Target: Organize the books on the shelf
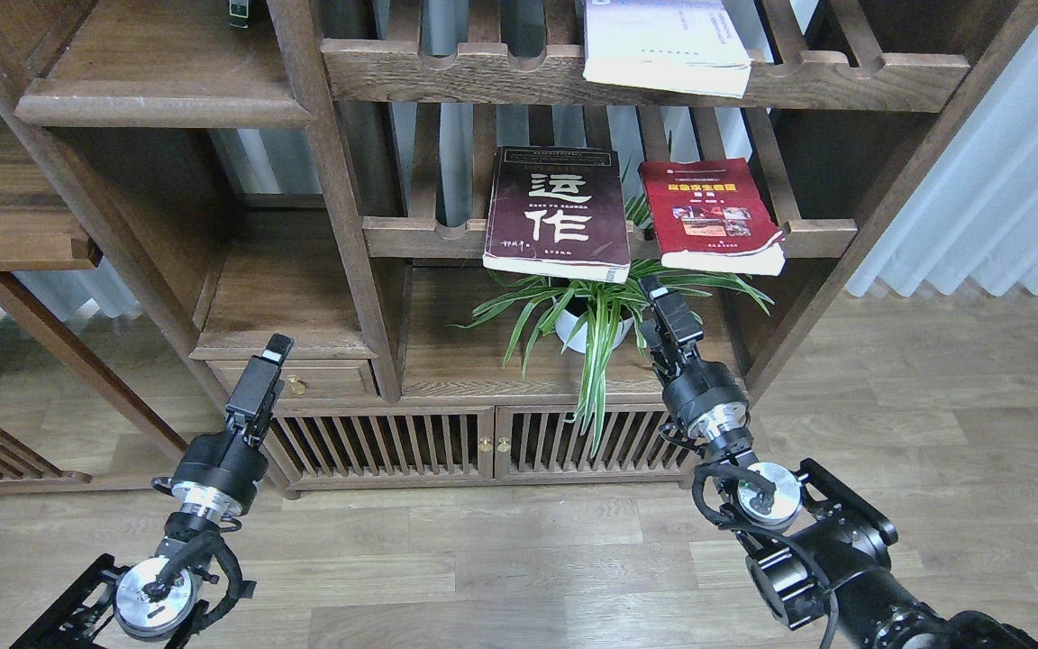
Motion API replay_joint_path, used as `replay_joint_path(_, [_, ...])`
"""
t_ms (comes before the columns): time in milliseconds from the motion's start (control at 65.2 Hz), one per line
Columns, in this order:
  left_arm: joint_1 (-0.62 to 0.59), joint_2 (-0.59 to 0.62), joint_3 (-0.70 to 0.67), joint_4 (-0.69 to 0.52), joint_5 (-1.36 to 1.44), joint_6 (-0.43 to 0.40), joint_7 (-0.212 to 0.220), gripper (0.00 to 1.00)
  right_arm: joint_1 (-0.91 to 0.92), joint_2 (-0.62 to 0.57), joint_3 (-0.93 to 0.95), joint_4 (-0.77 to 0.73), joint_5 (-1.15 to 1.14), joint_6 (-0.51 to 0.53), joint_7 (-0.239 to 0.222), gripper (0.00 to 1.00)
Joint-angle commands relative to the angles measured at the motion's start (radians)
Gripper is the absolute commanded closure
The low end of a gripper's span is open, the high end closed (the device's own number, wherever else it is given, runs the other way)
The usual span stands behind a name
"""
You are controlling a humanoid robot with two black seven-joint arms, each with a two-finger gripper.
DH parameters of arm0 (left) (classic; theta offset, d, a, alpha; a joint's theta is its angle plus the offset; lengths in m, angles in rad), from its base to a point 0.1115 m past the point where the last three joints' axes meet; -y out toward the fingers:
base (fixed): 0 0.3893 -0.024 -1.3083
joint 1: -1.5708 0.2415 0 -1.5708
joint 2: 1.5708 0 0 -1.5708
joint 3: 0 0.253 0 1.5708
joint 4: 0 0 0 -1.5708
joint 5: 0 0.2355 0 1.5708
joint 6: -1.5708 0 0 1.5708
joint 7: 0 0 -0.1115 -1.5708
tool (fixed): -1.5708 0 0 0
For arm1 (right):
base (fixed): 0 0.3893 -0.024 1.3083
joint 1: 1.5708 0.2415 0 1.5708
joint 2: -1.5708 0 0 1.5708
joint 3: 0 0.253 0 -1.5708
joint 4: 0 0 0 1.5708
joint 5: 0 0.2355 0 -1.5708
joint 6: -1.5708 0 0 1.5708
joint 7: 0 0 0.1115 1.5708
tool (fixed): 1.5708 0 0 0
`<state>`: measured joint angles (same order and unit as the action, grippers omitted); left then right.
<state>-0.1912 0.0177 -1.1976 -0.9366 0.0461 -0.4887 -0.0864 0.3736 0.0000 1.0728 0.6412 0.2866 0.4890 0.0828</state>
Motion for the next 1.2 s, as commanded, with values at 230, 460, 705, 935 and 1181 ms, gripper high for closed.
replay_joint_path(230, [-0.005, -0.008, 0.024, 0.015, 0.000, 0.000, 0.036, 0.00, -0.048, 0.000, -0.002, 0.044, 0.000, 0.000, -0.002, 0.01])
replay_joint_path(460, [-0.036, -0.008, 0.046, 0.016, -0.002, 0.000, 0.037, 0.00, -0.078, 0.000, -0.001, 0.080, 0.000, 0.000, 0.000, 0.01])
replay_joint_path(705, [-0.056, -0.013, 0.061, 0.024, -0.002, 0.000, 0.027, 0.00, -0.061, 0.000, 0.003, 0.064, 0.017, 0.000, 0.000, 0.01])
replay_joint_path(935, [-0.057, -0.015, 0.059, 0.025, 0.000, 0.000, 0.036, 0.00, 0.016, 0.000, 0.073, 0.014, 0.069, 0.000, 0.003, 0.01])
replay_joint_path(1181, [-0.056, -0.015, 0.059, 0.024, -0.002, 0.000, 0.036, 0.00, 0.050, 0.000, 0.142, 0.009, 0.075, -0.058, 0.002, 0.01])
